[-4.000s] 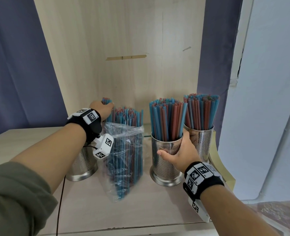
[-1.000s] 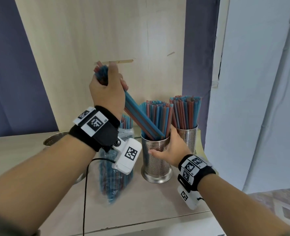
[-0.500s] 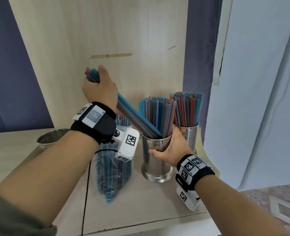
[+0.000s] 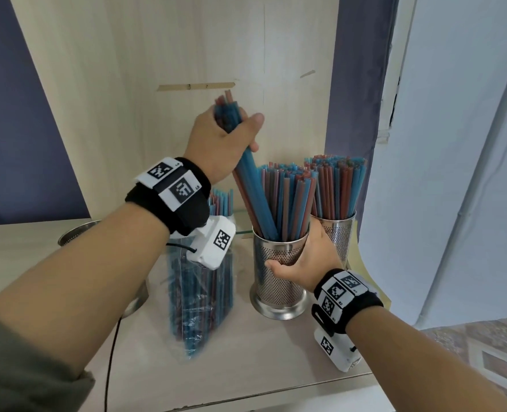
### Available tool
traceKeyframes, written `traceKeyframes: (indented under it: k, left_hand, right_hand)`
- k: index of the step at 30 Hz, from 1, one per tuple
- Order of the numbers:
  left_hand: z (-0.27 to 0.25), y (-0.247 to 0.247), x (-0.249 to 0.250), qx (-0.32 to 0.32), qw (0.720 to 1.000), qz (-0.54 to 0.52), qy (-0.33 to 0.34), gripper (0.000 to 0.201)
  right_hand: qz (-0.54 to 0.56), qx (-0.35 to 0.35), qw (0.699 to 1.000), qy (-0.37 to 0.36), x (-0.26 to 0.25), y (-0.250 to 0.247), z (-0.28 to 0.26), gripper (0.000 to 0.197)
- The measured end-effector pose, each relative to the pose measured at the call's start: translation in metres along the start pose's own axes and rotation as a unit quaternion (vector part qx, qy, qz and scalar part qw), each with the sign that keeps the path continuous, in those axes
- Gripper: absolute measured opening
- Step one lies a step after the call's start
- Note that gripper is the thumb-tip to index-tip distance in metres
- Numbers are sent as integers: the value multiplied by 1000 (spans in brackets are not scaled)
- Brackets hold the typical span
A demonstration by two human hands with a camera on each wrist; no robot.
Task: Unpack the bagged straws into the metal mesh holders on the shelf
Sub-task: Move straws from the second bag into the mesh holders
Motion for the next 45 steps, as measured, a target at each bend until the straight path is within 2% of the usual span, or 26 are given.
traceKeyframes:
  k: [5, 9, 13, 16, 18, 21, 24, 26, 28, 31, 34, 36, 39, 40, 42, 43, 45]
  left_hand:
    - [6, 20, -16, -12, 997, 73, 0, 25]
    - [-5, 37, -49, -20, 994, 101, -39, 27]
    - [-16, 36, -81, 44, 993, 78, -80, 55]
    - [-15, 39, -86, 36, 994, 57, -81, 69]
    - [-15, 39, -84, 39, 996, 55, -61, 67]
    - [-19, 37, -75, 44, 997, 59, -5, 51]
    - [-27, 30, -56, 42, 993, 86, 73, 57]
    - [-37, 33, -41, 4, 979, 139, 146, 62]
    - [-48, 44, -36, -66, 957, 205, 192, 65]
    - [-56, 52, -41, -121, 932, 275, 203, 67]
    - [-54, 46, -39, -126, 937, 272, 179, 68]
    - [-55, 36, -37, -99, 949, 256, 155, 70]
    - [-54, -5, -48, 45, 965, 244, 84, 65]
    - [-54, -23, -58, 99, 961, 256, 45, 65]
    - [-54, -56, -84, 169, 934, 313, -45, 77]
    - [-54, -68, -98, 176, 916, 350, -88, 87]
    - [-57, -79, -125, 142, 887, 407, -168, 112]
  right_hand:
    - [4, 17, 1000, -8, -3, 2, -1, 108]
    - [6, 30, 999, -13, -5, 4, -2, 107]
    - [-1, 36, 999, -2, -2, 12, -1, 114]
    - [2, 34, 999, 1, 2, 17, 0, 117]
    - [-1, 32, 999, 1, 3, 16, 0, 117]
    - [-4, 31, 1000, -1, 3, 16, 0, 117]
    - [5, 32, 999, -10, 2, 16, 1, 116]
    - [8, 31, 999, -12, 2, 16, 1, 115]
    - [7, 32, 999, -14, 2, 16, 0, 115]
    - [6, 37, 999, -20, 1, 16, 0, 116]
    - [7, 34, 999, -16, 1, 16, -1, 116]
    - [4, 33, 999, -15, 2, 16, 0, 114]
    - [-4, 24, 1000, -6, 3, 16, 1, 112]
    - [-5, 22, 1000, -4, 4, 16, 1, 112]
    - [-4, 20, 1000, -3, 4, 17, 1, 111]
    - [-5, 20, 1000, -4, 3, 17, 1, 110]
    - [-4, 20, 1000, -3, 3, 17, 1, 109]
Point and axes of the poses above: each hand's wrist, its own z-axis towards the middle knuckle, its own y-axis out of the palm, x = y × z, the point moved 8 cm from there along z, towards the middle knuckle, and after that the axes turned 8 degrees about -y, right-handed, at the moved point
